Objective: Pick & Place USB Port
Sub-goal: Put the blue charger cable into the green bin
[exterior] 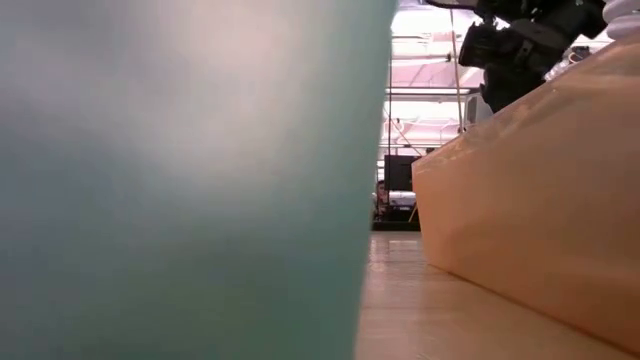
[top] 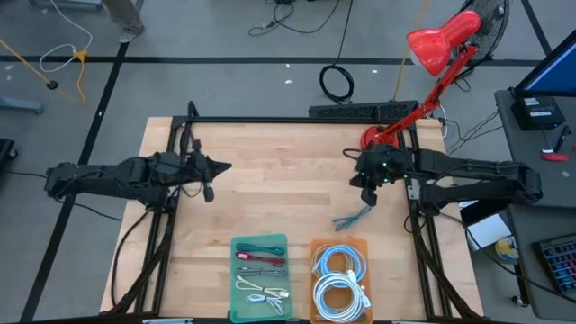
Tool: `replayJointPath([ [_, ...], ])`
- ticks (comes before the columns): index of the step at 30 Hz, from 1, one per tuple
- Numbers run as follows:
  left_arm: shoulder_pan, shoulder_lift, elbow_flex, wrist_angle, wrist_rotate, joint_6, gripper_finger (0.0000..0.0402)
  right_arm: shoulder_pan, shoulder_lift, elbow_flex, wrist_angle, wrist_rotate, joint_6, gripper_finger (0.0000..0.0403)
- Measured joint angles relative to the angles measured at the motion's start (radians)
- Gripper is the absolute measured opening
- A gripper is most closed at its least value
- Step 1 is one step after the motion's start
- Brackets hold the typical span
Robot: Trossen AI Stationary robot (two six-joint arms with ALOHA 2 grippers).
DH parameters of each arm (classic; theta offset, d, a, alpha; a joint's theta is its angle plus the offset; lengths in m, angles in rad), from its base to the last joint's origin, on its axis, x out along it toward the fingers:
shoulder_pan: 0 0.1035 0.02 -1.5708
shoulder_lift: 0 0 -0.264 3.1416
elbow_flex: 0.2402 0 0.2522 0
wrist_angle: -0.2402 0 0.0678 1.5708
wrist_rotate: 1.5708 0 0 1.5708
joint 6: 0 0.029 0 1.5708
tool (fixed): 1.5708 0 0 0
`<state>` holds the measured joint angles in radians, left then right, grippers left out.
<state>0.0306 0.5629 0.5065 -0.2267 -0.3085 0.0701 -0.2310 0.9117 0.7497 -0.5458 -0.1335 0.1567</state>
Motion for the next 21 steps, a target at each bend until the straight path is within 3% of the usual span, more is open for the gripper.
replayJointPath([
  [12,0.129,0.000,-0.016,0.025,0.161,-0.096,0.0000,0.121,0.286,0.060,-0.220,-0.103,-0.061,0.0169],
  [21,0.146,0.000,-0.016,0.030,0.213,-0.132,0.0000,0.221,0.414,0.060,-0.168,-0.075,-0.064,0.0201],
])
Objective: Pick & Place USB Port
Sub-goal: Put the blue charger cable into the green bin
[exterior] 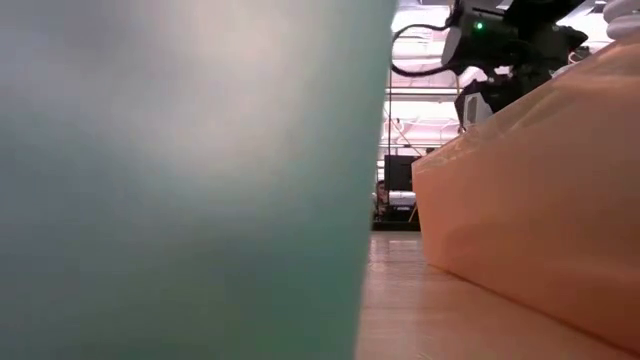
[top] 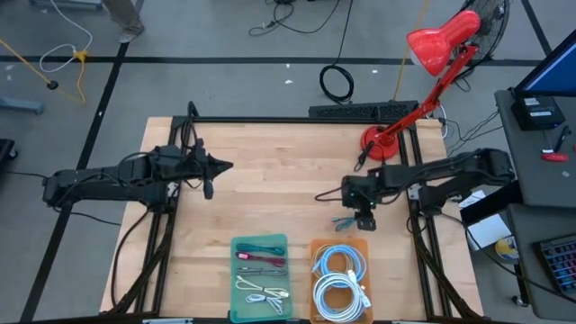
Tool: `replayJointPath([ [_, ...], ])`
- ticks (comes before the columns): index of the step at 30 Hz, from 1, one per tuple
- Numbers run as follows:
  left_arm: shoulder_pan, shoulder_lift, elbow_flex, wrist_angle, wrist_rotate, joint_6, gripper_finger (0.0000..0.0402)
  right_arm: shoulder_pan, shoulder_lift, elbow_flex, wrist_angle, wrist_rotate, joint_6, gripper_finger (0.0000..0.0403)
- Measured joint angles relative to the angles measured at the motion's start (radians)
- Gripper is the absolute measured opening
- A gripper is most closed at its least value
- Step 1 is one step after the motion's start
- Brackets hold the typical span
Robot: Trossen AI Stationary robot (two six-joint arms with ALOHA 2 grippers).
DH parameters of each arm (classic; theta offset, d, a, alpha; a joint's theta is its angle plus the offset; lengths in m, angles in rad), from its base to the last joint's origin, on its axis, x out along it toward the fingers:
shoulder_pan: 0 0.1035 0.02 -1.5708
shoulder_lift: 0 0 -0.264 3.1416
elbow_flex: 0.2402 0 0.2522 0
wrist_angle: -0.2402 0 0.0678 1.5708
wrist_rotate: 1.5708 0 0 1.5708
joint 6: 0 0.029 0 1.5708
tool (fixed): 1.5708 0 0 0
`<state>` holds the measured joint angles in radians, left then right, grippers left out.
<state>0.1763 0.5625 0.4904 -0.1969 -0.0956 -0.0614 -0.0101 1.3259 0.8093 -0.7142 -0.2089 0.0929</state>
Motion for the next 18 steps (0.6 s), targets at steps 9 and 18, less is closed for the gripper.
replayJointPath([
  [9,0.000,0.000,0.000,-0.003,0.004,-0.005,0.0000,0.070,0.080,-0.002,0.019,0.028,0.026,0.0198],
  [18,0.000,0.000,0.000,-0.008,0.020,-0.005,0.0000,0.086,0.161,-0.040,0.035,0.163,0.044,0.0196],
])
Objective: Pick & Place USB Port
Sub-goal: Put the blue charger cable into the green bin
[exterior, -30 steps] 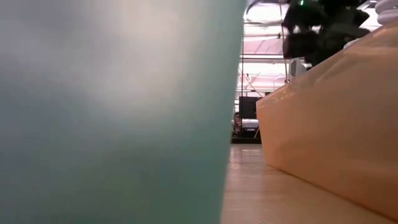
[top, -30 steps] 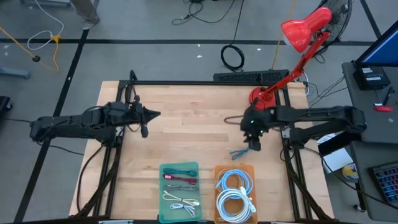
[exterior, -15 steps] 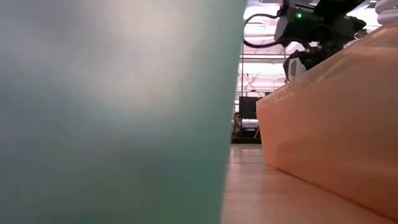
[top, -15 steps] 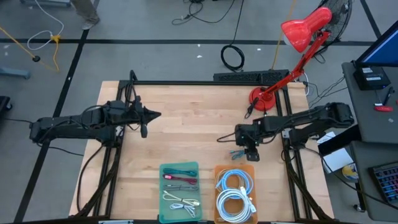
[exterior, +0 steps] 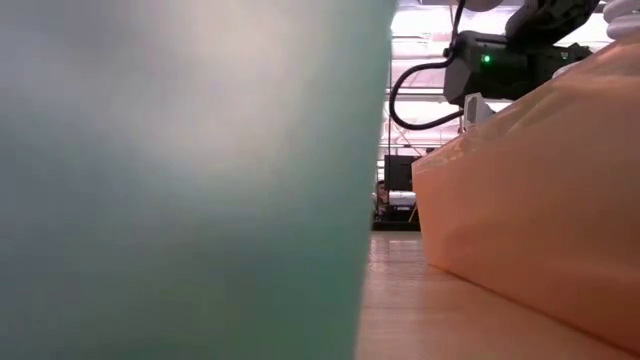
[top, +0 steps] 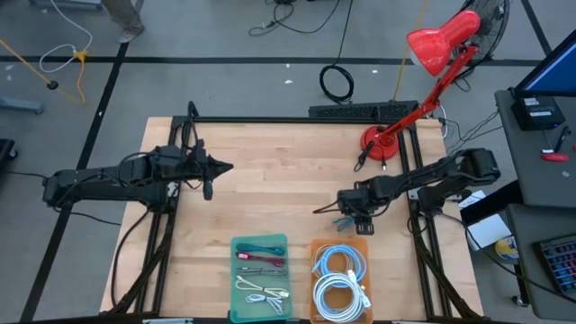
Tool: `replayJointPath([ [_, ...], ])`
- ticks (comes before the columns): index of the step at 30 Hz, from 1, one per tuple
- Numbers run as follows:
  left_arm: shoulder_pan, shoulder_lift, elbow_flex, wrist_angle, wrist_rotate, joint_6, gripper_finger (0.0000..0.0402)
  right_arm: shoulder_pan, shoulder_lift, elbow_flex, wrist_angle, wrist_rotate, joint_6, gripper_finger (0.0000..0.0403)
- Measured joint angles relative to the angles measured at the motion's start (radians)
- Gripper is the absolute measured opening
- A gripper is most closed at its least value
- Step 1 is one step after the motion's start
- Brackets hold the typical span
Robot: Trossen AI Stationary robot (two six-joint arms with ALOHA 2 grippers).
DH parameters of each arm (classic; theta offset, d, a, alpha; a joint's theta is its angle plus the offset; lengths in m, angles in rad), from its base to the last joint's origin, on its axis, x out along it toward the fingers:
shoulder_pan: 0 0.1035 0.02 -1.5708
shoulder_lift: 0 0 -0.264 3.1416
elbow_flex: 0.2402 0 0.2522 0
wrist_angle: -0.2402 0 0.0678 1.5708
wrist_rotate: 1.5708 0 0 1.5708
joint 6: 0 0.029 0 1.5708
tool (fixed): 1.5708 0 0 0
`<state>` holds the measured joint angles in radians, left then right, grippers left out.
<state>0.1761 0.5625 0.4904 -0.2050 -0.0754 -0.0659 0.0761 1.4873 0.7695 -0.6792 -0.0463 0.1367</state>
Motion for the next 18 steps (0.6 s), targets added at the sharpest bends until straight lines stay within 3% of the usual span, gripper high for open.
replayJointPath([
  [5,0.000,0.000,0.000,-0.001,0.000,-0.001,0.0000,0.000,0.014,-0.006,0.012,0.021,0.028,0.0161],
  [12,0.000,0.000,0.000,0.000,0.000,0.005,0.0000,-0.038,-0.009,0.011,-0.006,0.024,0.088,0.0021],
  [18,0.000,0.000,0.000,-0.001,0.000,0.034,0.0000,-0.091,-0.010,0.116,-0.074,0.252,0.089,0.0016],
])
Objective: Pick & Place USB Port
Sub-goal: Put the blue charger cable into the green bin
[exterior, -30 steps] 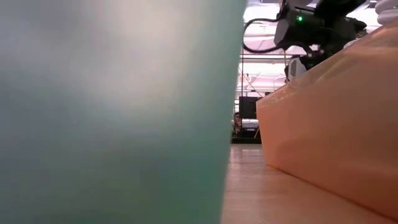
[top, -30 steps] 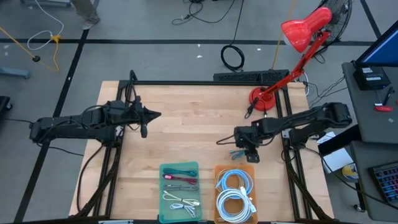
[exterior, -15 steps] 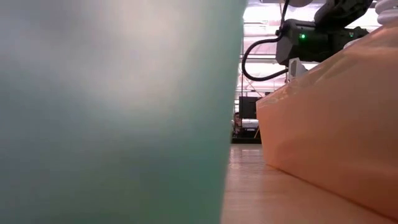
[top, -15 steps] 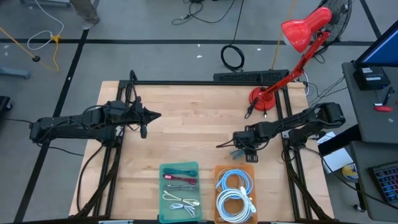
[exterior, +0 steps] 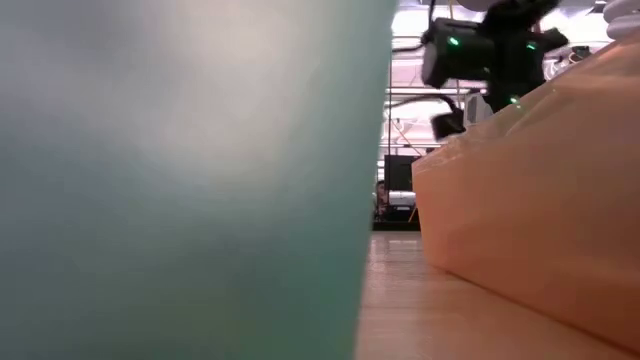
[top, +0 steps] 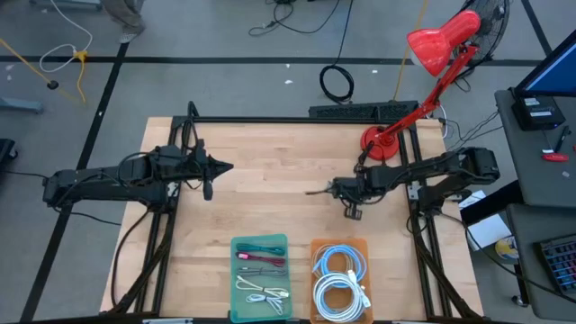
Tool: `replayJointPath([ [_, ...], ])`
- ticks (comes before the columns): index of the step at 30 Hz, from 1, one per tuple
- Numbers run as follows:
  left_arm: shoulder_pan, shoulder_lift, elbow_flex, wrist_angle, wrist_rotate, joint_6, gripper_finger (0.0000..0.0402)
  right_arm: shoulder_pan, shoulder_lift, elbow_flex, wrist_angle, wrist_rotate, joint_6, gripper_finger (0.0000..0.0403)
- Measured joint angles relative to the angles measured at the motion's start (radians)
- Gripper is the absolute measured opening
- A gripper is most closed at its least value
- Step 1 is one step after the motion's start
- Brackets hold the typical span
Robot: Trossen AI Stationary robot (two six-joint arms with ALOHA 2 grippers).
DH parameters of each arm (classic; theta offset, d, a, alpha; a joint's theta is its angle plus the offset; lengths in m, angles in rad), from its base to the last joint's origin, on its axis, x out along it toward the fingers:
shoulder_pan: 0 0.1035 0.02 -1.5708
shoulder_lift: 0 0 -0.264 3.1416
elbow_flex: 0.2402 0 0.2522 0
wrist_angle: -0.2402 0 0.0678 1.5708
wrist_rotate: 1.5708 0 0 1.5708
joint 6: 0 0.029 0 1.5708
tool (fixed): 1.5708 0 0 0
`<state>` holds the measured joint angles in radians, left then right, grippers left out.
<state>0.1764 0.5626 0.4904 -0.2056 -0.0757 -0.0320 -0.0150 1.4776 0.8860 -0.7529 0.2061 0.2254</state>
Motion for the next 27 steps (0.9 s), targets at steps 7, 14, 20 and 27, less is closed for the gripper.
replayJointPath([
  [7,0.000,0.000,0.000,-0.006,0.000,0.020,0.0000,-0.066,-0.002,0.219,-0.010,0.123,-0.102,0.0013],
  [14,0.000,0.000,0.000,-0.035,0.000,0.022,0.0000,-0.056,-0.002,0.313,0.232,-0.188,-0.104,0.0013],
  [20,0.000,0.000,0.000,-0.056,0.000,0.012,0.0000,0.038,0.030,0.315,0.408,-0.362,-0.015,0.0013],
  [27,-0.001,0.000,0.000,-0.053,0.005,-0.003,0.0000,0.146,0.140,0.400,0.459,-0.400,0.015,0.0013],
])
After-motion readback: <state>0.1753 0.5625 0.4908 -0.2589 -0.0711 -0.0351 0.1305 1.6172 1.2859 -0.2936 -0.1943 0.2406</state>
